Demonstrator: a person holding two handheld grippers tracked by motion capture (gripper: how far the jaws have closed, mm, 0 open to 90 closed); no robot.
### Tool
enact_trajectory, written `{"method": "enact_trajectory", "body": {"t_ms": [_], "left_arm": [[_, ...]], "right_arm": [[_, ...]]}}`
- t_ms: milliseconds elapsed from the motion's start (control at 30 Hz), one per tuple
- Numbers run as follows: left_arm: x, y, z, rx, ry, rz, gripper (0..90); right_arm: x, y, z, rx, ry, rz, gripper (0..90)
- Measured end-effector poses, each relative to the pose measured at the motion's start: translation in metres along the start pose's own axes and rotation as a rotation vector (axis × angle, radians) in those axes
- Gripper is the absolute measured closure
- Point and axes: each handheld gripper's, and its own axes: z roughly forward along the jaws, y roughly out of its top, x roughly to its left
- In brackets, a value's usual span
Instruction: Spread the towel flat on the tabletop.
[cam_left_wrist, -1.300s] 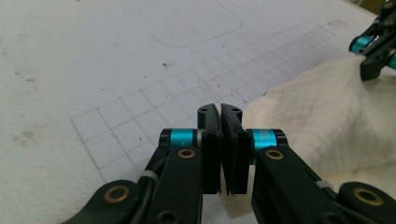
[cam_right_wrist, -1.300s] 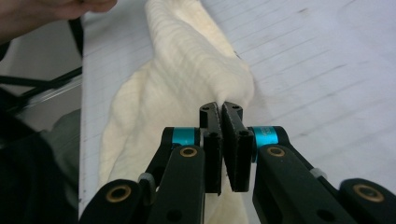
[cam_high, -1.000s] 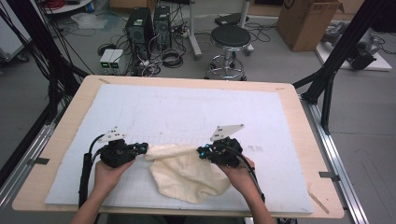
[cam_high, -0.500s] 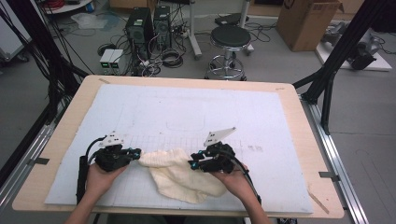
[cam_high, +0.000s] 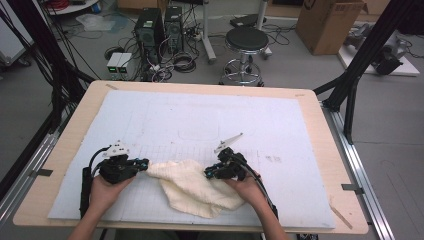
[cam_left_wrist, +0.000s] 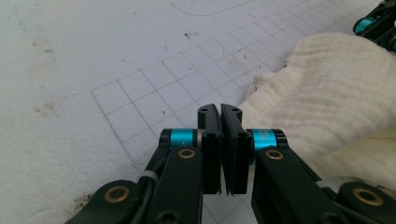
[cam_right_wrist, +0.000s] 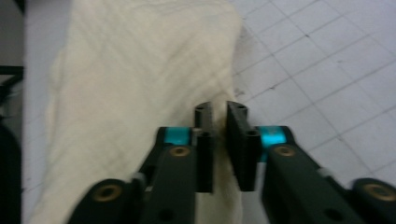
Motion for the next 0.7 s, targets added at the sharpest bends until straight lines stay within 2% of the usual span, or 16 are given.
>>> {"method": "enact_trajectory", "body": {"t_ms": [67,167,333,367,433,467,500,533,567,600,700], "left_arm": [[0.0,0.0,0.0,-0.006,-0.003,-0.004,86.5],[0.0,0.0,0.0,-0.012,-0.011,-0.012,86.5],[-0.004,0.002,0.001,-0.053,-0.047,-0.039,86.5],[-0.004,0.002,0.001,-0.051,-0.053,-0.036,86.5],[-0.005,0.002,0.002,-0.045,-0.048,-0.032,86.5],[-0.005,0.002,0.003,-0.039,-0.049,-0.032,86.4],[-0.005,0.002,0.003,-0.029,-0.044,-0.027,86.4],[-0.005,0.002,0.003,-0.025,-0.042,-0.024,86.4],[-0.005,0.001,0.004,-0.023,-0.039,-0.023,86.4],[-0.004,0.001,0.004,-0.019,-0.037,-0.019,86.4],[-0.004,0.001,0.005,-0.011,-0.035,-0.014,86.4]], "right_arm": [[0.001,0.001,-0.006,-0.013,-0.021,-0.011,87.5],[0.004,0.0,-0.022,-0.068,-0.082,-0.023,87.8],[0.011,-0.001,-0.053,-0.188,-0.224,-0.058,87.7],[0.012,-0.002,-0.056,-0.196,-0.234,-0.063,87.6],[0.014,-0.004,-0.054,-0.182,-0.229,-0.063,86.5],[0.015,-0.006,-0.05,-0.155,-0.202,-0.054,84.1],[0.013,-0.008,-0.044,-0.125,-0.152,-0.05,80.1],[0.012,-0.011,-0.036,-0.07,-0.093,-0.035,76.3],[0.013,-0.012,-0.033,-0.046,-0.078,-0.034,74.8],[0.014,-0.013,-0.032,-0.043,-0.078,-0.031,73.3],[0.011,-0.013,-0.04,-0.125,-0.081,-0.012,69.7]]}}
